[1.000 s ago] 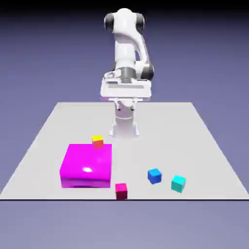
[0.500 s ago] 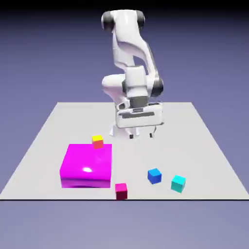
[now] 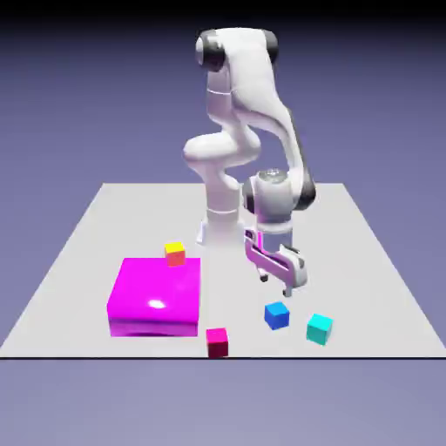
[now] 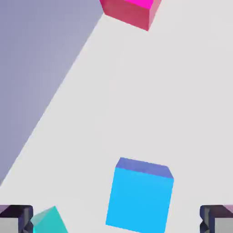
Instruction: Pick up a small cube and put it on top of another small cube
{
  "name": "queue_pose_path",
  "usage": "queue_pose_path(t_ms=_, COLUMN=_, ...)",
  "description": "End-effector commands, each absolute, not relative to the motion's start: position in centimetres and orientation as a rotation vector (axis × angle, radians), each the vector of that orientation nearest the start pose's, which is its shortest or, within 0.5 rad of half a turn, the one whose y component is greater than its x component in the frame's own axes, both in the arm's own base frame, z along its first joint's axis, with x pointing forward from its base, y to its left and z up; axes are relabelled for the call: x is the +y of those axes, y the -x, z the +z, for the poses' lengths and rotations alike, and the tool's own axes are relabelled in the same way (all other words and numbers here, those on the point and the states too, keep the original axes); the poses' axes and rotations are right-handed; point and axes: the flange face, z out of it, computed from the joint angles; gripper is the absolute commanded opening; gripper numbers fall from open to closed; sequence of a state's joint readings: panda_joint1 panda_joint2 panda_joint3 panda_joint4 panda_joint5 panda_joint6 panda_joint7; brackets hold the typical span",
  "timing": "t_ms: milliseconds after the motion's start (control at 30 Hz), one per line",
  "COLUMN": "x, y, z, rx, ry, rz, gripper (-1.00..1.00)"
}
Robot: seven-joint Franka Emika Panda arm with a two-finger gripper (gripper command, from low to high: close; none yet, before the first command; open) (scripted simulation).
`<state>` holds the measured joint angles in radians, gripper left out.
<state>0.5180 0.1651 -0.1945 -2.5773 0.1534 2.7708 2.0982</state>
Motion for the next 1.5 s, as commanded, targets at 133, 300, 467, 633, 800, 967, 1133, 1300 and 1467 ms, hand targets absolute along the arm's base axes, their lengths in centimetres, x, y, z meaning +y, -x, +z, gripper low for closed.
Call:
queue_pose_path(t_ms=133, x=14.0, y=-42.8, z=17.0, rx=2.614, ry=1.734, rz=0.027, gripper=0.00)
queue_pose_path(t_ms=300, x=14.0, y=-42.6, z=12.3, rx=2.616, ry=1.733, rz=0.030, gripper=-1.00)
queue_pose_path(t_ms=467, x=14.0, y=-42.8, z=17.1, rx=2.614, ry=1.734, rz=0.027, gripper=-1.00)
queue_pose_path(t_ms=633, x=15.7, y=-43.5, z=19.7, rx=2.648, ry=1.702, rz=0.038, gripper=-1.00)
queue_pose_path(t_ms=800, x=18.6, y=-44.9, z=20.6, rx=2.697, ry=1.641, rz=0.044, gripper=-1.00)
queue_pose_path(t_ms=967, x=21.3, y=-46.3, z=22.0, rx=2.740, ry=1.565, rz=0.041, gripper=-1.00)
queue_pose_path(t_ms=1133, x=23.7, y=-47.6, z=24.0, rx=2.775, ry=1.469, rz=0.032, gripper=-1.00)
queue_pose_path(t_ms=1300, x=24.2, y=-48.0, z=19.9, rx=2.781, ry=1.446, rz=0.029, gripper=-1.00)
queue_pose_path(t_ms=1467, x=24.2, y=-48.0, z=19.1, rx=2.781, ry=1.447, rz=0.029, gripper=1.00)
